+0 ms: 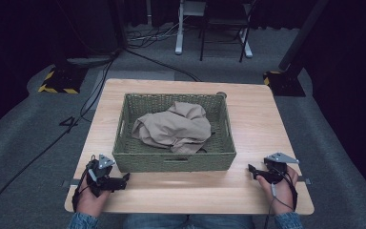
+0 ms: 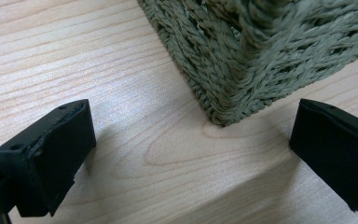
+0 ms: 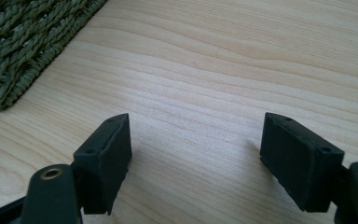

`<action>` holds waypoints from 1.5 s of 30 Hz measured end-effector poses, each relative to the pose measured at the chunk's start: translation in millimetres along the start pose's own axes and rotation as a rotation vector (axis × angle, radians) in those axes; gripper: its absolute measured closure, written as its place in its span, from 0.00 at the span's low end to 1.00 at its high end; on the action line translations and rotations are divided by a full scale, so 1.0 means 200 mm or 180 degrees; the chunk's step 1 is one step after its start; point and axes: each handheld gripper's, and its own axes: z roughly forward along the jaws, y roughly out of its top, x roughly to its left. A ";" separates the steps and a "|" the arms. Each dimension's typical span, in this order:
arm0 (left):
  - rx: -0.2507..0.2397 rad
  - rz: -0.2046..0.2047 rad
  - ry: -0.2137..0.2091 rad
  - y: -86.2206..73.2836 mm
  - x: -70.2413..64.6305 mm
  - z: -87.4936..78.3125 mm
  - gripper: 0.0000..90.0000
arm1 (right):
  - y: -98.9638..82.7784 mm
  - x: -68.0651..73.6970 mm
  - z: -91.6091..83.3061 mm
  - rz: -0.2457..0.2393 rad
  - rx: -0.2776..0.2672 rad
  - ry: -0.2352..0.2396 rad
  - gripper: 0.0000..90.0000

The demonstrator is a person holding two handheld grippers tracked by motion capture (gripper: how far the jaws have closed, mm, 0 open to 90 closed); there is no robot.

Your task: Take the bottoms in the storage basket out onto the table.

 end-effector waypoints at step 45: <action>-0.0002 0.0011 0.0008 0.00 0.01 0.00 0.00 | 0.62 0.25 -0.19 -0.0505 -0.0410 0.0965 0.29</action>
